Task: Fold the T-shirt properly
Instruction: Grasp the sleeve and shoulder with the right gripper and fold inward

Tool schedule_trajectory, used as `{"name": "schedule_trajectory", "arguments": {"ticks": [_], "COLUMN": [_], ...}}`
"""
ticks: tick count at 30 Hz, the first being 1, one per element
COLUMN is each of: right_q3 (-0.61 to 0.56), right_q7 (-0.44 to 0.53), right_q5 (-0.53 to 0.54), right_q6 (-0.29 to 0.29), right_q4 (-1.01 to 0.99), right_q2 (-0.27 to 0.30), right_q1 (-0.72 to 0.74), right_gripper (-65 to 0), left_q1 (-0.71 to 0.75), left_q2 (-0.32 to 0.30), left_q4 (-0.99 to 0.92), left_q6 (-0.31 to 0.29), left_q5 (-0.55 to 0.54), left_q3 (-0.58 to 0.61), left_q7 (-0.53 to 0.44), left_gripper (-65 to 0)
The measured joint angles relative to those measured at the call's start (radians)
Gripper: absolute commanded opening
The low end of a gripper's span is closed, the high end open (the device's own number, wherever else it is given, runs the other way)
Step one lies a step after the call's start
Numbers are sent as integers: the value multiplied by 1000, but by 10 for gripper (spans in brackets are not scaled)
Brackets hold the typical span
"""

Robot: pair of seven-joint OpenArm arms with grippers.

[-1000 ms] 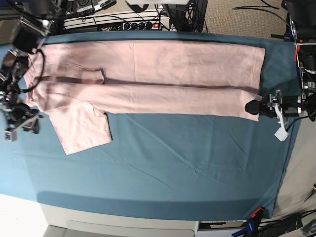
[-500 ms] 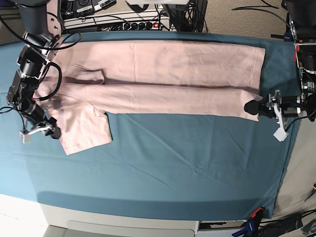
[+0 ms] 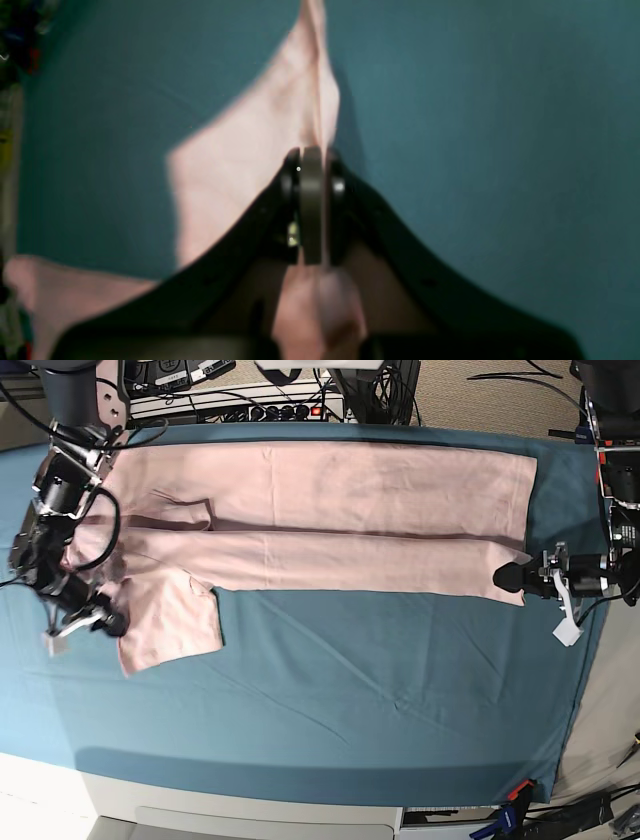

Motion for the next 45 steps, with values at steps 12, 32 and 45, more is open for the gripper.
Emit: {"name": "schedule_trajectory", "arguments": {"ticks": [12,32,45], "right_q3": [-10,-14,-14], "right_q7": [-347,-377,-380], "right_q5": [422,521,637], "right_q6": [13,14,14], "right_q4": [595,829,829], "right_q2": [-53,-88,-88], "right_q1": [-344,-762,-775], "right_gripper": [-650,-650,-650], "left_q1": [0,0,1], "left_q2": [-1,0,27], "left_q4": [1,0,0], "left_q6": [0,0,0], "left_q5": [0,0,1], "left_q3": [0,0,0], "left_q7": [0,0,0], "left_gripper": [-380,-380,-380]}}
